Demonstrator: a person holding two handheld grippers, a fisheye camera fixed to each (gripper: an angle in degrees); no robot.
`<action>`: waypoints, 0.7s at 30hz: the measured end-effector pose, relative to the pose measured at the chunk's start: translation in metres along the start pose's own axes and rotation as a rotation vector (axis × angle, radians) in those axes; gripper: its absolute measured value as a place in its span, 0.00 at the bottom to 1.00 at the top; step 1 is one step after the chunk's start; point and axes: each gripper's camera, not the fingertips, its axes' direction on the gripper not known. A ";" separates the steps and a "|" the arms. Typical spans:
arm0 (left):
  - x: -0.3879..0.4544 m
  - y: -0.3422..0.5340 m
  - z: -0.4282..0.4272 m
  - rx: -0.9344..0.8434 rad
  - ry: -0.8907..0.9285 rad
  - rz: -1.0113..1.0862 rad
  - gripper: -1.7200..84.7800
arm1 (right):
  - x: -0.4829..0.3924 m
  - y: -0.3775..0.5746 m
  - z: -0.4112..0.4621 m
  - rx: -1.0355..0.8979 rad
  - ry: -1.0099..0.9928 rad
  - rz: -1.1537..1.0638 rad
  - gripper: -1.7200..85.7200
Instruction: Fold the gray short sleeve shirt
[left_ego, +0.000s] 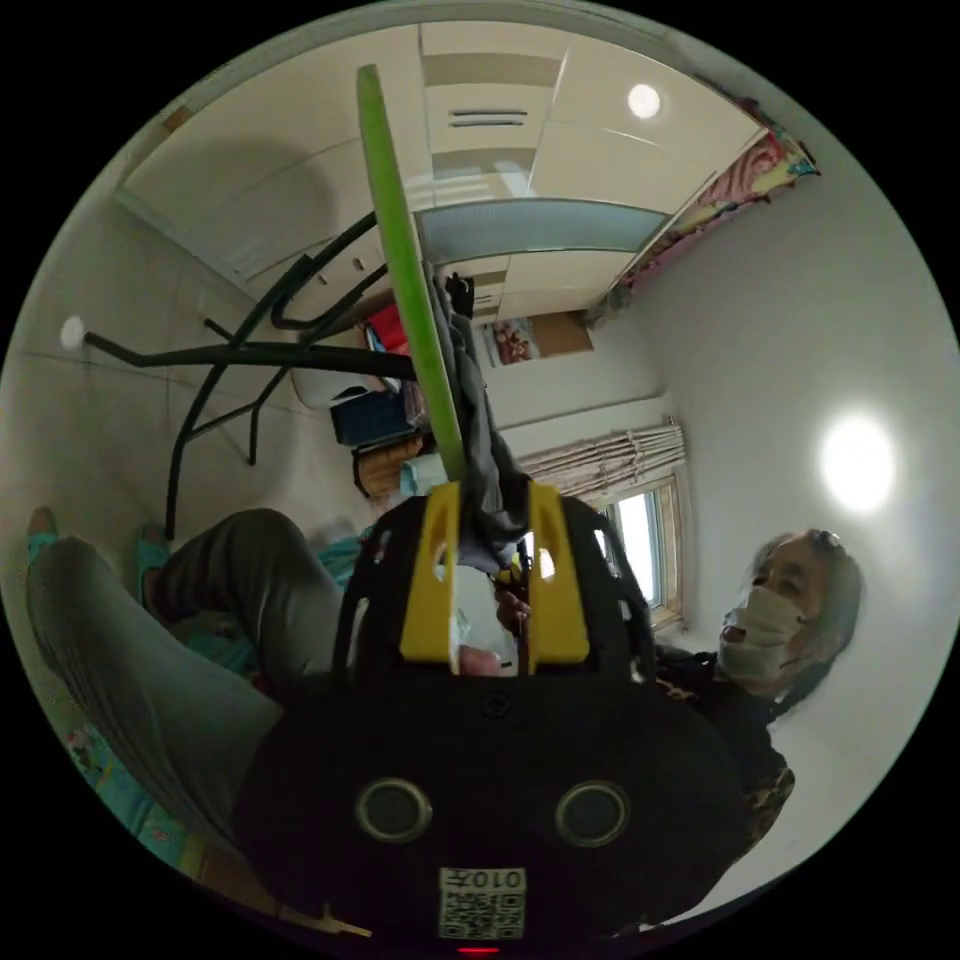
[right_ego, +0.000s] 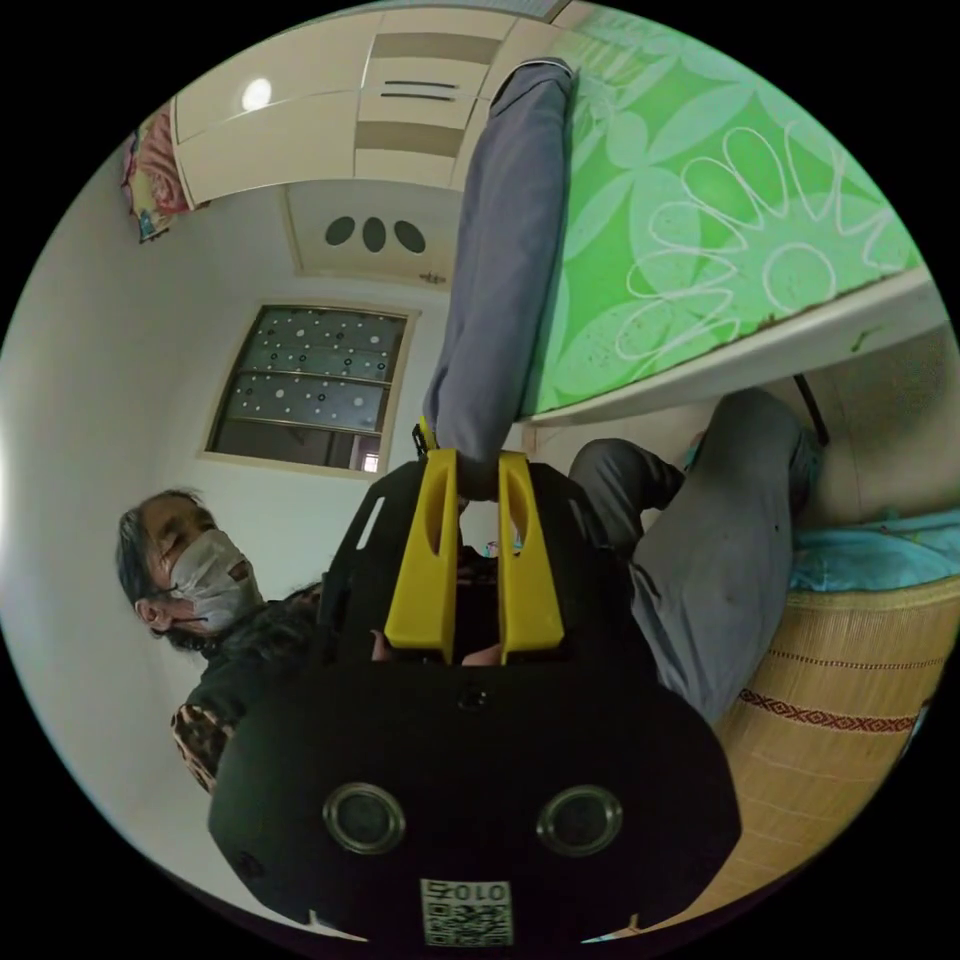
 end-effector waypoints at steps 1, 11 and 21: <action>0.009 0.001 0.003 -0.023 0.020 0.021 0.19 | 0.001 0.001 -0.001 -0.011 -0.005 -0.005 0.11; 0.047 0.006 0.070 -0.104 -0.277 0.098 0.15 | 0.009 0.015 -0.008 0.017 -0.042 -0.021 0.11; 0.015 0.027 0.045 -0.091 0.075 -0.041 0.12 | 0.010 0.029 -0.005 -0.032 -0.059 -0.057 0.10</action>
